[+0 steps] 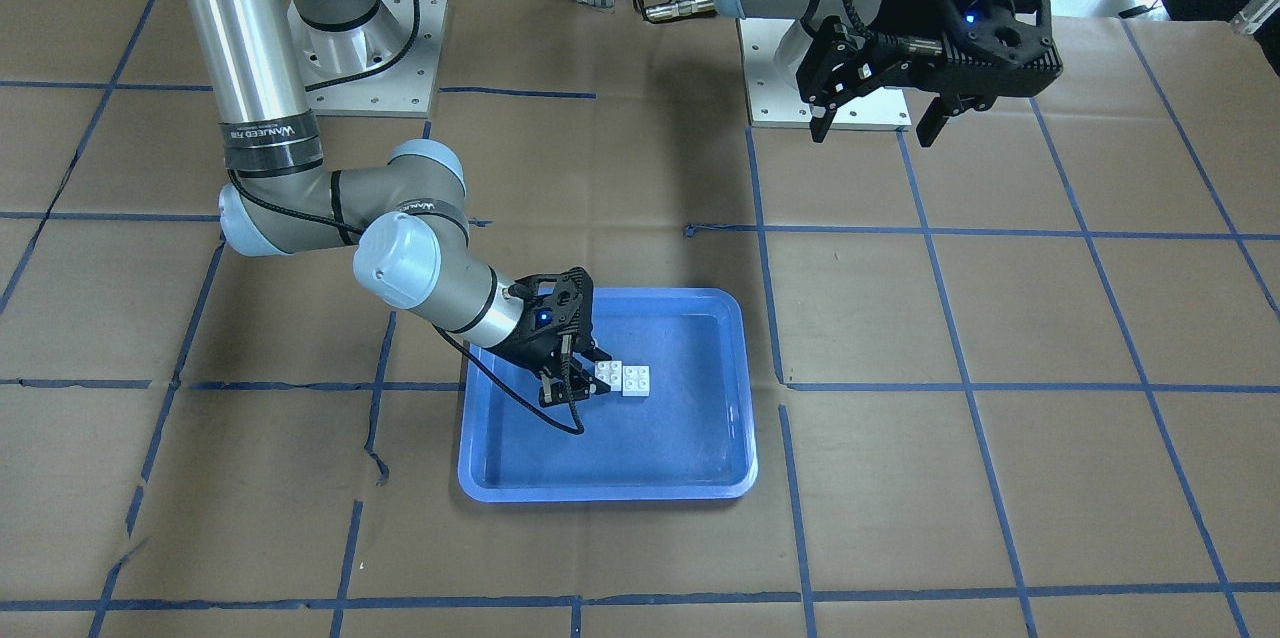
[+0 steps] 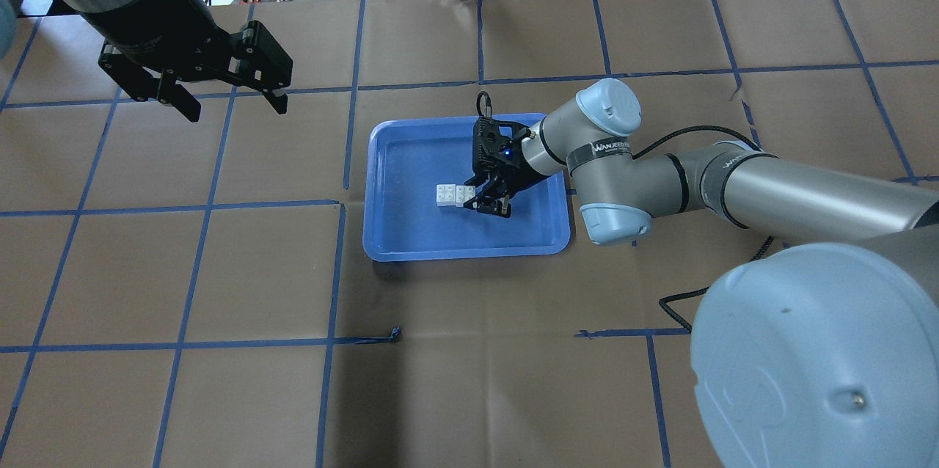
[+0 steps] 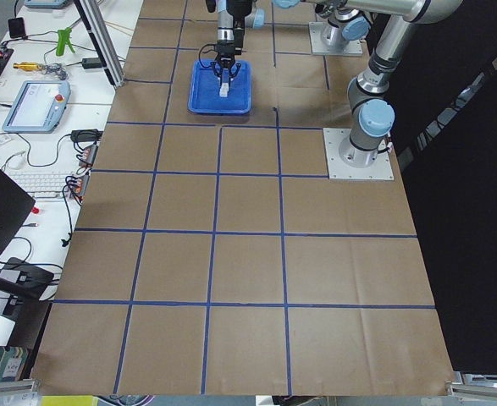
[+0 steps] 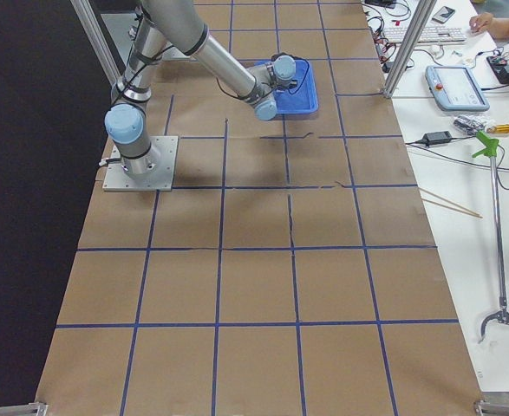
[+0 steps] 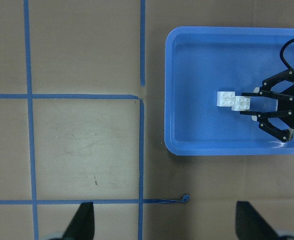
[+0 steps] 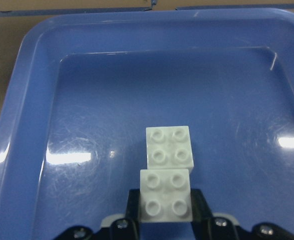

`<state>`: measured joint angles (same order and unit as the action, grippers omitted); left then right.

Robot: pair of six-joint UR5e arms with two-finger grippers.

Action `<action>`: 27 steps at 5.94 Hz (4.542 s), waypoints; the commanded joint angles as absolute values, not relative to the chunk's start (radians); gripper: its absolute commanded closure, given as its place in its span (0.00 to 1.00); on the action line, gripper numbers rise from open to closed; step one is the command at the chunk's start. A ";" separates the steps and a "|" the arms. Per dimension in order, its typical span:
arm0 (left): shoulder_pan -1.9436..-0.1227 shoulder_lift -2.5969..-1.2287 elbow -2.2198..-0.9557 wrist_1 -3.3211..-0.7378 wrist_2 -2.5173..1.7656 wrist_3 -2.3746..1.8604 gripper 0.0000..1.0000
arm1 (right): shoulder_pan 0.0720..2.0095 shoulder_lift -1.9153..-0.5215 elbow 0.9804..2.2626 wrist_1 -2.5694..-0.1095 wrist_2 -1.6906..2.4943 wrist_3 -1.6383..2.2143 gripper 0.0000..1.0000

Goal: Assemble white blocks and place on blue tray

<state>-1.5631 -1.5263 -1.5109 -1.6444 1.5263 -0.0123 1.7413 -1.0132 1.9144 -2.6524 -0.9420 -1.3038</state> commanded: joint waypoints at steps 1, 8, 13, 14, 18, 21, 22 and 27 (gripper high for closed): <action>-1.563 -1.526 -1.511 -1.644 1.526 -0.012 0.01 | 1.741 -1.011 1.914 -2.660 -0.940 -1.298 0.70; -1.563 -1.526 -1.511 -1.644 1.528 -0.012 0.01 | 1.741 -1.005 1.916 -2.660 -0.931 -1.298 0.52; -1.563 -1.526 -1.511 -1.644 1.528 -0.012 0.01 | 1.741 -1.003 1.911 -2.661 -0.934 -1.298 0.51; -1.563 -1.526 -1.511 -1.644 1.528 -0.012 0.01 | 1.741 -1.003 1.910 -2.661 -0.934 -1.298 0.47; -1.563 -1.526 -1.511 -1.644 1.528 -0.012 0.01 | 1.709 -1.073 1.830 -2.614 -0.951 -1.148 0.00; -1.563 -1.526 -1.511 -1.644 1.528 -0.014 0.01 | 1.602 -1.331 1.827 -2.099 -1.194 -1.042 0.00; -1.563 -1.526 -1.511 -1.644 1.528 -0.012 0.01 | 1.576 -1.377 1.830 -2.064 -1.336 -0.934 0.00; -1.563 -1.526 -1.511 -1.644 1.528 -0.012 0.01 | 1.554 -1.542 1.667 -1.656 -1.562 0.020 0.00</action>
